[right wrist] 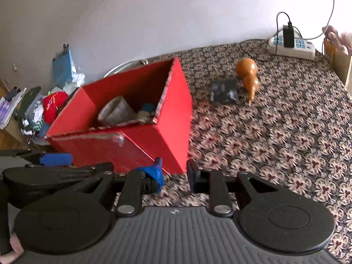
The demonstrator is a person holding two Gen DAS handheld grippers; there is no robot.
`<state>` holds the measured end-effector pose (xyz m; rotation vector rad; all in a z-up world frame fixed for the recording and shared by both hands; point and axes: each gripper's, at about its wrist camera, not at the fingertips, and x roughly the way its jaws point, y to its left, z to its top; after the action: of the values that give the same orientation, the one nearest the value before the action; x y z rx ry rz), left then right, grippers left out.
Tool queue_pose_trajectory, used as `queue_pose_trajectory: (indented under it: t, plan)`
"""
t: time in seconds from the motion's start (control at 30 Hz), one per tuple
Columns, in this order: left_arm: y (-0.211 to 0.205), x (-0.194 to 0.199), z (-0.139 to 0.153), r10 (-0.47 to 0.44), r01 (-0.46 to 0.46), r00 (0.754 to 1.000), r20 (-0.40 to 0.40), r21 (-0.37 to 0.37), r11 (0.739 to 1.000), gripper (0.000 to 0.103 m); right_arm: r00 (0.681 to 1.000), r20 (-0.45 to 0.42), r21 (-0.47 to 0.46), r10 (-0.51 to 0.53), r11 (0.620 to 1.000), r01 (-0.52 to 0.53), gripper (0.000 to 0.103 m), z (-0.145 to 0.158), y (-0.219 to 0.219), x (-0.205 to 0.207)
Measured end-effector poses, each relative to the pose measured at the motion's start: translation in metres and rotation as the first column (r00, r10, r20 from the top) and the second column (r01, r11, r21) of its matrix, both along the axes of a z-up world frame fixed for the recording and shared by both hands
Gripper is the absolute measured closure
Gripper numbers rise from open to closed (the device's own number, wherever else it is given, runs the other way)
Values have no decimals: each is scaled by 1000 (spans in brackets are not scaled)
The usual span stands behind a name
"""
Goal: Organize rigid objects
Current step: 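Move the right gripper to the orange gourd and close on its neck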
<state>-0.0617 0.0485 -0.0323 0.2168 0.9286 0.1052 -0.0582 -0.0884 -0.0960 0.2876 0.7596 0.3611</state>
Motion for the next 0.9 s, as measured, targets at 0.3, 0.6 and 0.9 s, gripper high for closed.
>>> queue_pose_trajectory:
  t: [0.3, 0.6, 0.9]
  plan:
    - [-40, -8, -29, -33, 31, 998, -53, -33, 999, 31, 998, -66, 23, 0, 1000, 1, 96, -24, -41, -4]
    - [-73, 4, -51, -222, 217, 973, -67, -65, 974, 31, 981, -165, 64, -99, 992, 111, 96, -51, -74, 7]
    - [-112, 28, -63, -437, 433, 898, -41, -79, 898, 31, 949, -237, 127, -208, 962, 242, 96, -55, -117, 40]
